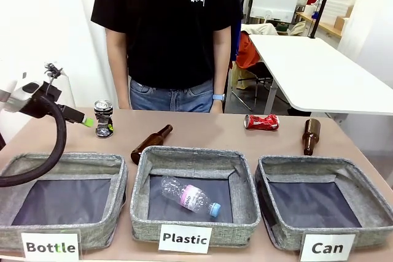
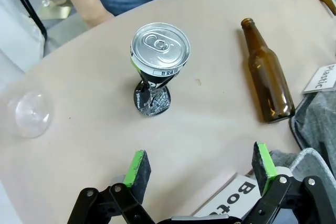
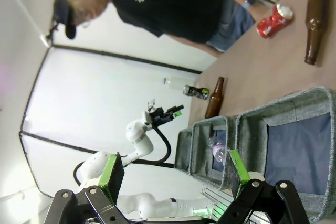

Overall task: Sort the can waste into the basket.
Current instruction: Pick up the can waste from the table and place it in the right Fabric basket.

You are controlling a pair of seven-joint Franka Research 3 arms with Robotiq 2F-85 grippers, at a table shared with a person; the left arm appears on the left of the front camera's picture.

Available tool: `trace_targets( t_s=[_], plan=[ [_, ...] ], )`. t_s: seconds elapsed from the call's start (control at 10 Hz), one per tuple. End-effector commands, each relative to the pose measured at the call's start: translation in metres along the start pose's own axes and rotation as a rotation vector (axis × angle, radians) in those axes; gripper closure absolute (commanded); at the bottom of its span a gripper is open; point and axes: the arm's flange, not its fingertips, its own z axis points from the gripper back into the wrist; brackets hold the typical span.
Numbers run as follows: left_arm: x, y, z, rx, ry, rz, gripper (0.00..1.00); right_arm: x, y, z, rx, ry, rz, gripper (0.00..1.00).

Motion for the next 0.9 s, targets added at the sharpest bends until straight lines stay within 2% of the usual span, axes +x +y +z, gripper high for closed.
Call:
trace_targets(
  t_s=[0.0,0.2,0.3,0.4,0.6,0.8],
  plan=[
    [0.0,-0.002,-0.001,-0.011,0.004,0.001,0.0,0.004,0.002,0.0,0.016,-0.01,0.029,0.0],
    [0.0,-0.001,-0.001,-0.002,0.001,-0.001,0.0,0.004,0.002,0.0,0.016,-0.01,0.029,0.0],
    [0.006,0.011,-0.012,0.006,-0.021,-0.041,0.0,0.004,0.002,0.0,0.016,-0.01,0.029,0.0],
    [0.008,0.018,-0.022,-0.027,-0.005,-0.119,0.0,0.004,0.002,0.0,0.016,-0.01,0.029,0.0],
    [0.011,0.031,-0.04,-0.049,0.021,-0.141,0.0,0.004,0.002,0.0,0.016,-0.01,0.029,0.0],
    [0.016,0.045,-0.051,-0.082,-0.002,-0.171,0.0,0.004,0.002,0.0,0.016,-0.01,0.029,0.0]
  ],
)
